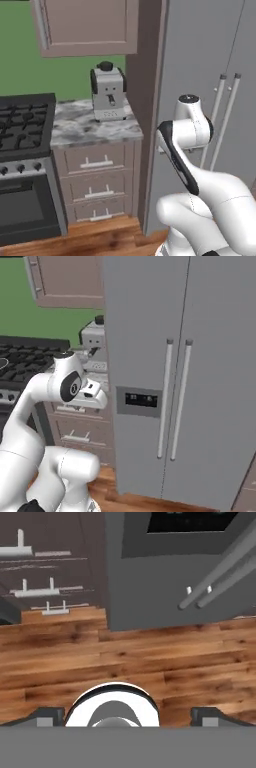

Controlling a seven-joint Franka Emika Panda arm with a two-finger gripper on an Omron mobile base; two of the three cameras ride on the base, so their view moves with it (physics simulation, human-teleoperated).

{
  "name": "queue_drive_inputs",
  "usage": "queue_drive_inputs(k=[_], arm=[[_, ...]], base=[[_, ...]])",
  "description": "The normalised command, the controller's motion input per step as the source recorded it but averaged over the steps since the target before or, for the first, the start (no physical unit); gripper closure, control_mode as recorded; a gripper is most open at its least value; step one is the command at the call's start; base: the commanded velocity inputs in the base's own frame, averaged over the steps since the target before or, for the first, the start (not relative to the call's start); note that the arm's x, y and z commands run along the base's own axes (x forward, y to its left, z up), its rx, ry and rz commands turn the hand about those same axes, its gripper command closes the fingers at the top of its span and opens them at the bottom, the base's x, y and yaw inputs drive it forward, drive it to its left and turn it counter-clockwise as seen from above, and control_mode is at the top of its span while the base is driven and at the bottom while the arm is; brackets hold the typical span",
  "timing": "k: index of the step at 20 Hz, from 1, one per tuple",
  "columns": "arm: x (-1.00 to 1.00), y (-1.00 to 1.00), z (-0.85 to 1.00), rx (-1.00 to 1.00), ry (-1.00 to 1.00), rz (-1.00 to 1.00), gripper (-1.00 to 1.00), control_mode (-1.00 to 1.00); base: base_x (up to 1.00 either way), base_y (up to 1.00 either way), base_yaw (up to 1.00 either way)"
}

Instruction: Place one of the steaks on the plate and the other in the bowl. Then place the bowl in the fridge.

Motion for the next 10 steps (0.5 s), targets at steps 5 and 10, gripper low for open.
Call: queue_drive_inputs(k=[5, 10], arm=[[0.0, 0.0, 0.0, 0.0, 0.0, 0.0, -1.0, 1.0], [0.0, 0.0, 0.0, 0.0, 0.0, 0.0, -1.0, 1.0]], base=[[-0.02, -0.89, 0.16], [-0.22, -0.86, -0.05]])
